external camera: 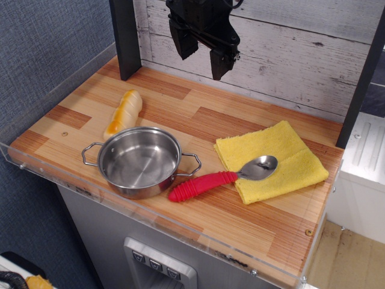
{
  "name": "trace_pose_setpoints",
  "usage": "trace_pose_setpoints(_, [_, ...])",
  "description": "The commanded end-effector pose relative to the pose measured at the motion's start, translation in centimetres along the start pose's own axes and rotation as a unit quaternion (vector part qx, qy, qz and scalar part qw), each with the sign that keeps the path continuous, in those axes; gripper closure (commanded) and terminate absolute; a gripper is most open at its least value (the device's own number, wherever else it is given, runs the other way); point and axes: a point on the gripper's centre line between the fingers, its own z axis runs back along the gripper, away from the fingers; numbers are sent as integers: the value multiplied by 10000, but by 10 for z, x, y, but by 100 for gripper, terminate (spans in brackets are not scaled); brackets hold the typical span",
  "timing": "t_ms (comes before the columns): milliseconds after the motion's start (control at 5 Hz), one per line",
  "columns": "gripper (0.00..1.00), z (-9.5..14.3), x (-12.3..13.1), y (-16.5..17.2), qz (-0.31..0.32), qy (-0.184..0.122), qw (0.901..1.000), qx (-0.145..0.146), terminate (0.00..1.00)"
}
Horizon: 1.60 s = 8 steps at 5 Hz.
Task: Move the red spoon behind the pot
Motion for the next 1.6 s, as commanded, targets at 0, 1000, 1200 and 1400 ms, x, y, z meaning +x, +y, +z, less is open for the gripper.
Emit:
trace_pose_setpoints(0, [0,0,0,0,0,0,10000,0,0])
trace_pose_setpoints(1000, [0,36,-29,-122,-1877,-451,9807,-309,0])
trace_pose_setpoints(1200, [0,40,-53,-147,-2069,-441,9767,-362,0])
trace_pose_setpoints(1400, [0,22,-76,-148,-1955,-138,9803,-242,0])
